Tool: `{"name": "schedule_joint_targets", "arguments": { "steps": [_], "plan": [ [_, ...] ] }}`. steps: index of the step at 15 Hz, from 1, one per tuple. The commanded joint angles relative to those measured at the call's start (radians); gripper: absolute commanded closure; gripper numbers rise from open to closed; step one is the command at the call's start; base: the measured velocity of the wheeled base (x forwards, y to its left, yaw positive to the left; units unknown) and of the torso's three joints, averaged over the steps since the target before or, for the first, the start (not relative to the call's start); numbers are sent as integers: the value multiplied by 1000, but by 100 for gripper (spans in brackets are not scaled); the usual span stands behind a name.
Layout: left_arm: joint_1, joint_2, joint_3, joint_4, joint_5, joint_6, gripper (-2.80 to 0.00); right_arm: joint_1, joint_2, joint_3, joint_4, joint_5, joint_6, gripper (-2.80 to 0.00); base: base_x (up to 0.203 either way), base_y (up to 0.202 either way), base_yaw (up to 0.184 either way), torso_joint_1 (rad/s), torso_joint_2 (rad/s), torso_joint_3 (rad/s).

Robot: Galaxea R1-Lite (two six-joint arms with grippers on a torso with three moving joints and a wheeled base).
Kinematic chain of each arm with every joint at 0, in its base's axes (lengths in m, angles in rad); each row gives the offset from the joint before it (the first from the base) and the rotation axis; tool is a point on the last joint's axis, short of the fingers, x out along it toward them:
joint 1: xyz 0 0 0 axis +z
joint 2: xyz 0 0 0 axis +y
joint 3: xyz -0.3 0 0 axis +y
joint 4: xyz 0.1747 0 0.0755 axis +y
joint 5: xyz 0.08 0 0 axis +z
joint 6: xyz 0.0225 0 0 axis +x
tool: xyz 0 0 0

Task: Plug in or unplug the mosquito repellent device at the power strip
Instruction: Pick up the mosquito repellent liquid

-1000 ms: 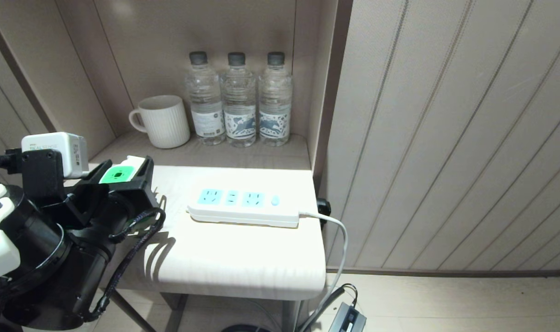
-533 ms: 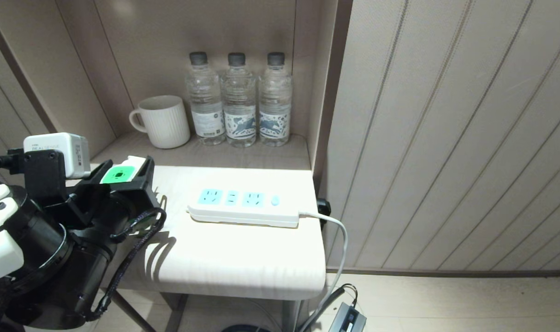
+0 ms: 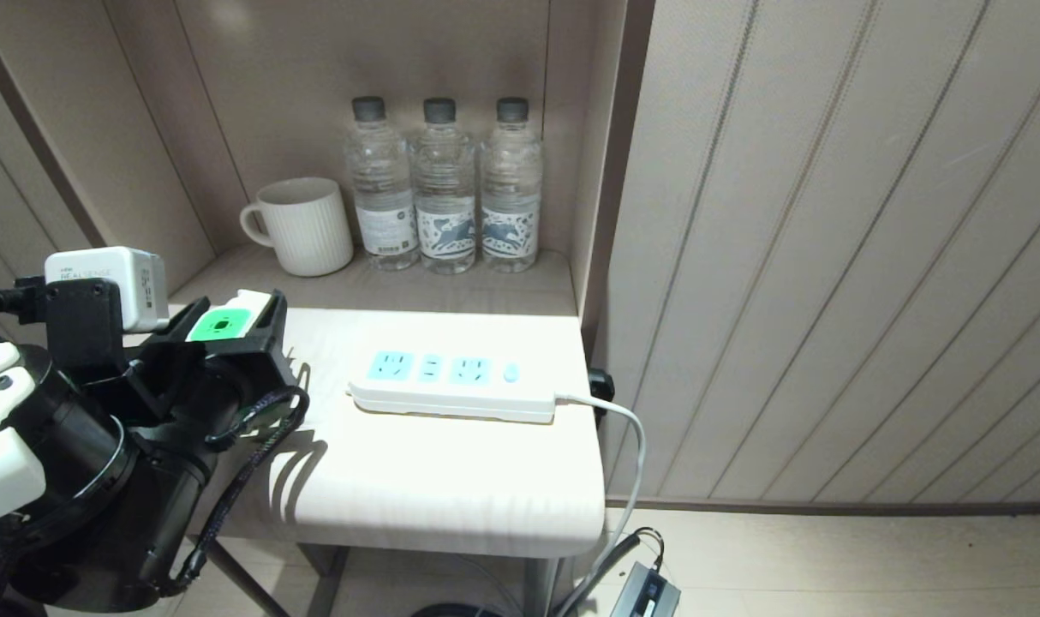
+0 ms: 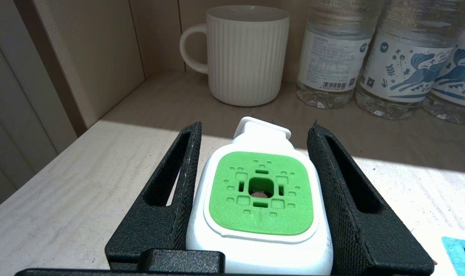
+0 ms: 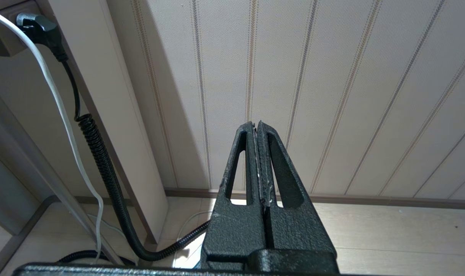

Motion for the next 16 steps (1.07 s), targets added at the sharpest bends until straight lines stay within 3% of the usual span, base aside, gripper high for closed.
{"name": "schedule_joint_targets", "arguments": {
  "steps": [1,16],
  "plan": [
    [0,2,0,-7,4,0,0,0,0,0,-1,1,0,0,0,0,0,0,0,0],
    [-9,-1,0,-7,6,0,0,0,0,0,-1,-1,0,0,0,0,0,0,0,0]
  ]
}}
